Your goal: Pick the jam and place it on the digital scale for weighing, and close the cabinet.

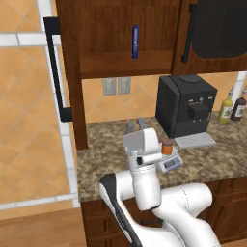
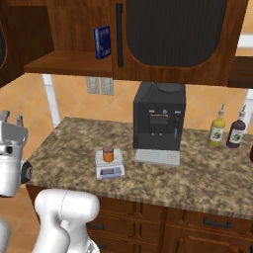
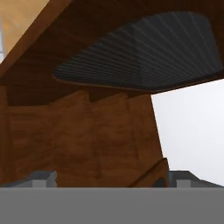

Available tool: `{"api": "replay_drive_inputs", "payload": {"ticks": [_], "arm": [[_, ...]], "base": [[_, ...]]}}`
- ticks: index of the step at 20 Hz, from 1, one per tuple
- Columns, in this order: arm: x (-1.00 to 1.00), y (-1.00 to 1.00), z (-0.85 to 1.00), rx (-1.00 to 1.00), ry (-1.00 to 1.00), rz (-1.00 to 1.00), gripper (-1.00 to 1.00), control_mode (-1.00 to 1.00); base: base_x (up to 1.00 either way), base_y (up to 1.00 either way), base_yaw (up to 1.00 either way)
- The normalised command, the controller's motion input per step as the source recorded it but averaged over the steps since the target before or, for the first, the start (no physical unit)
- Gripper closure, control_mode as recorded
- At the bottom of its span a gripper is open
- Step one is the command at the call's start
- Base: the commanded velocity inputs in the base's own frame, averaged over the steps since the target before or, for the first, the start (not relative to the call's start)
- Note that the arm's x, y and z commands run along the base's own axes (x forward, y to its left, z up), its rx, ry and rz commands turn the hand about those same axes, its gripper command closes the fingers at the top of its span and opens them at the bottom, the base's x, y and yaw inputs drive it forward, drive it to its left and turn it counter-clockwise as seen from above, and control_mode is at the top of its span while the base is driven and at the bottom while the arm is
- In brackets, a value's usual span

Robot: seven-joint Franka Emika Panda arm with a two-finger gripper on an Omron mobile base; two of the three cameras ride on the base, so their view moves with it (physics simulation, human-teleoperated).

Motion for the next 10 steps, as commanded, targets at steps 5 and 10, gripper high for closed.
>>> {"api": "replay_drive_inputs", "payload": {"ticks": [5, 10], "arm": [[0.4, 0.81, -0.08, -0.01, 0.16, 0.0, -1.0, -1.0], [0.33, 0.92, -0.25, -0.01, 0.18, 0.0, -1.0, -1.0]], "base": [[0.0, 0.0, 0.0], [0.0, 0.0, 0.0]]}}
